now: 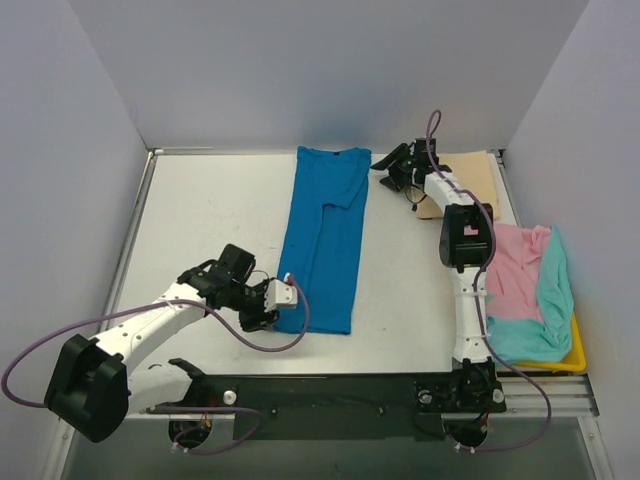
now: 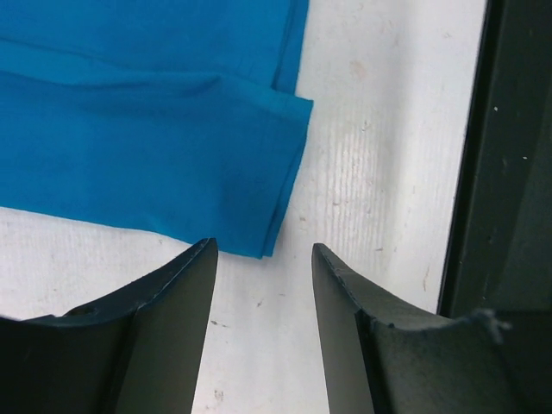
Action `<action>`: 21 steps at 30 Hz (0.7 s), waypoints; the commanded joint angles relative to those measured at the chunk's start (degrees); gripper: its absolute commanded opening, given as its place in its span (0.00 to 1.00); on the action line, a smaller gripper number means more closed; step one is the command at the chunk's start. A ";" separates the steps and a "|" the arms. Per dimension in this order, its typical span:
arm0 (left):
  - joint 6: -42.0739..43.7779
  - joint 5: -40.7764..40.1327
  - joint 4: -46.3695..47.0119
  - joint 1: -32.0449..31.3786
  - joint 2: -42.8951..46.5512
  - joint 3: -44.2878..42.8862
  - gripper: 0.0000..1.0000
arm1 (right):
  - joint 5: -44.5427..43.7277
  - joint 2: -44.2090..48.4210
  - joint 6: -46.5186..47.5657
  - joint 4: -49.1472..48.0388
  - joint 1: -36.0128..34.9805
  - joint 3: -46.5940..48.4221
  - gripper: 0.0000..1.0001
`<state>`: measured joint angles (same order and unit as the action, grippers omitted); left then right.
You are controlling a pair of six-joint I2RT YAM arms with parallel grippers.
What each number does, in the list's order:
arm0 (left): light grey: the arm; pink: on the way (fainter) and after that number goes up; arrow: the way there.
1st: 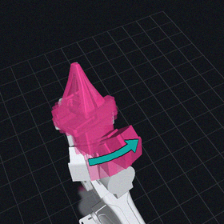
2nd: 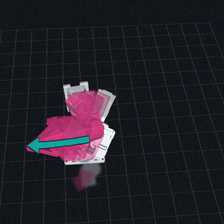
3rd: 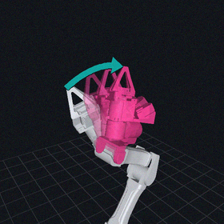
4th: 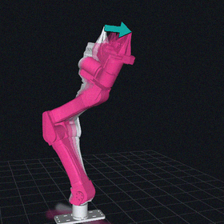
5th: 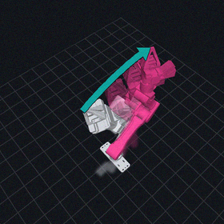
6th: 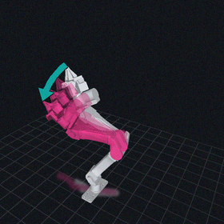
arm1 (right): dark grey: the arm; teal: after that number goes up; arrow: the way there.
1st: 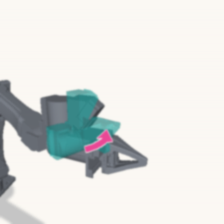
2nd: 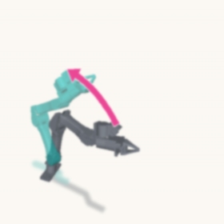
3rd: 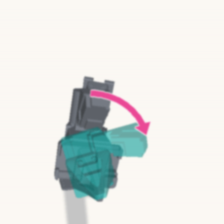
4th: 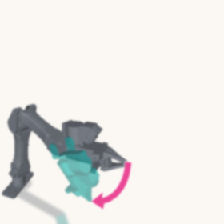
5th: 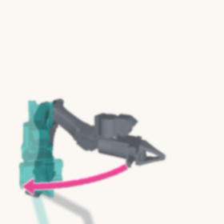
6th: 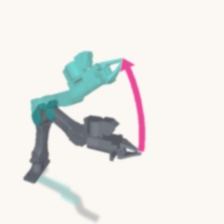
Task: Fold and stack the t-shirts
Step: Rotate the tshirt 90 degrees
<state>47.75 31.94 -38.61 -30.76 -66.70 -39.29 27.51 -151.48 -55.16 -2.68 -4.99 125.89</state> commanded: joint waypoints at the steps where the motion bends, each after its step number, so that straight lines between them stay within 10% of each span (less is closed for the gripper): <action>1: -1.61 1.72 6.18 -0.61 2.35 1.92 0.58 | 0.71 15.66 7.33 0.82 -1.68 -10.81 0.53; 6: 1.91 1.10 2.84 -0.96 7.27 5.80 0.59 | -7.79 28.66 19.46 17.23 -7.46 -17.49 0.53; 12: 0.52 0.05 5.03 -1.93 17.11 12.64 0.59 | -7.57 34.77 26.15 21.04 -20.64 -29.11 0.00; 21: -2.22 -1.80 10.04 -3.78 25.83 17.66 0.60 | -5.97 25.98 25.54 26.05 -34.55 -27.97 0.00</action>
<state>46.81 30.59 -33.04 -33.91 -41.91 -22.41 22.57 -122.93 -30.68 17.41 -39.42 99.02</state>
